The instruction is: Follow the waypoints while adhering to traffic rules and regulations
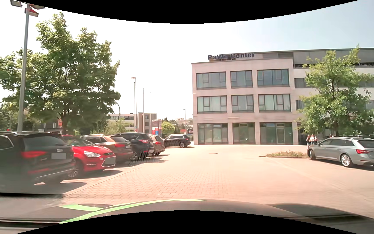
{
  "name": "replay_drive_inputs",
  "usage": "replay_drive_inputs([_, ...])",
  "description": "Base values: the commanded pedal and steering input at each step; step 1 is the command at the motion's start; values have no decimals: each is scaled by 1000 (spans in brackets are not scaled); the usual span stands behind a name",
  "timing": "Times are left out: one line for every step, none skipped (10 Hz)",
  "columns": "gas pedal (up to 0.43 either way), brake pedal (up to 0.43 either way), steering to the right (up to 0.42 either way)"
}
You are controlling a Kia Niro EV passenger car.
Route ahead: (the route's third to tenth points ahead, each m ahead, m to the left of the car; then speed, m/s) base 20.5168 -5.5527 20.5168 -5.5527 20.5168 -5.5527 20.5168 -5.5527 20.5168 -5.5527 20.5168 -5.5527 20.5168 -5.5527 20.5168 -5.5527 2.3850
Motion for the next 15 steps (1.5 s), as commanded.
replay_drive_inputs([0, 0, 370])
replay_drive_inputs([0, 0, 372])
replay_drive_inputs([0, 0, 376])
replay_drive_inputs([0, 0, 382])
replay_drive_inputs([0, 0, 383])
replay_drive_inputs([0, 0, 377])
replay_drive_inputs([0, 0, 354])
replay_drive_inputs([47, 0, 317])
replay_drive_inputs([47, 0, 282])
replay_drive_inputs([47, 0, 252])
replay_drive_inputs([47, 0, 212])
replay_drive_inputs([39, 0, 183])
replay_drive_inputs([39, 0, 145])
replay_drive_inputs([39, 0, 105])
replay_drive_inputs([39, 0, 75])
